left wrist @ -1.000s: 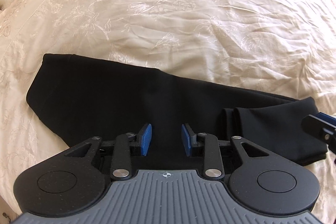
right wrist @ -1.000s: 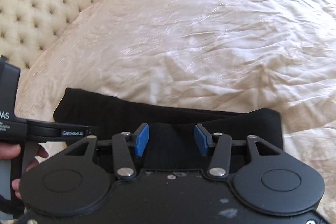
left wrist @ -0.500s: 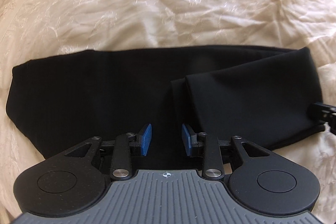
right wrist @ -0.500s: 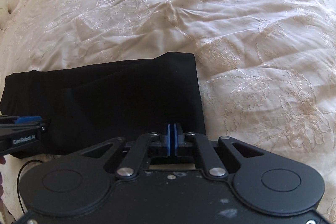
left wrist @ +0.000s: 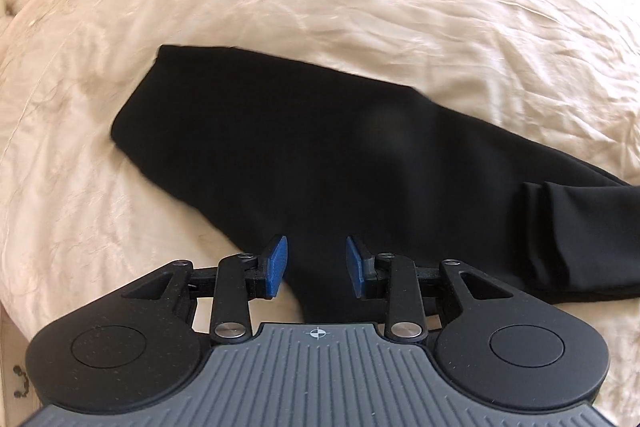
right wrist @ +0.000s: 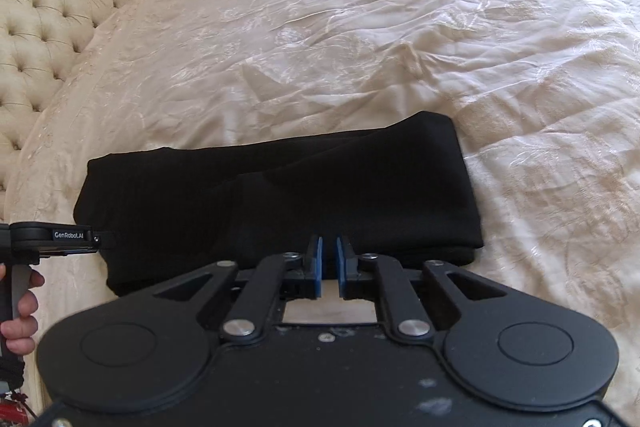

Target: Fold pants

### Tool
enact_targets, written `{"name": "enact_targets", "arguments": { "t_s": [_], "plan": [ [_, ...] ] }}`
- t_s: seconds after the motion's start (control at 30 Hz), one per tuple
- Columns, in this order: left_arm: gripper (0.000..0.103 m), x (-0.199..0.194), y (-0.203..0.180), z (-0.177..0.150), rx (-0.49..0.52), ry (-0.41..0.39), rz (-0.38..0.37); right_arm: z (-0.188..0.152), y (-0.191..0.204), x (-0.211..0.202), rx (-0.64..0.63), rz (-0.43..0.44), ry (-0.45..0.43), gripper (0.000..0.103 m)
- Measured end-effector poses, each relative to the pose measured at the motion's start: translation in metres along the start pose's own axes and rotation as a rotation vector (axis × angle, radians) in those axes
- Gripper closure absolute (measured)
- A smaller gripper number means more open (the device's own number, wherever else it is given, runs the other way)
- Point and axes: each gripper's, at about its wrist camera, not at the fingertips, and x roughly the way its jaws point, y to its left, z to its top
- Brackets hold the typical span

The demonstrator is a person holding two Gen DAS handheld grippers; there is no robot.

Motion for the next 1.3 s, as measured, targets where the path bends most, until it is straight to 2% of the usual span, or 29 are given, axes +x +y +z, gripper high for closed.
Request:
{"name": "enact_targets", "arguments": {
  "t_s": [0.17,0.33,0.47,0.57,0.87,1.07,1.3],
  "plan": [
    [0.071,0.01,0.063,-0.003,-0.064,0.039,0.017,-0.02,0.062,0.012,-0.063,0.056,0.029,0.09],
    [0.071,0.019,0.103,-0.004,-0.022,0.028,0.048,-0.039,0.132,0.029,-0.135,0.105,0.024,0.082],
    [0.071,0.032,0.123,0.003,0.033,0.025,0.017,-0.053,0.184,0.045,-0.208,0.078,-0.041,0.08],
    [0.071,0.039,0.134,0.01,0.049,0.013,-0.002,-0.056,0.213,0.066,-0.24,0.045,-0.016,0.079],
    [0.071,0.06,0.155,0.033,0.116,-0.004,-0.08,-0.056,0.238,0.113,-0.136,-0.022,0.074,0.083],
    [0.071,0.087,0.17,0.047,0.059,0.041,-0.158,-0.063,0.236,0.151,-0.133,-0.098,0.213,0.088],
    [0.067,0.095,0.188,0.057,-0.013,0.01,-0.224,-0.061,0.238,0.169,-0.148,-0.139,0.266,0.089]
  ]
}}
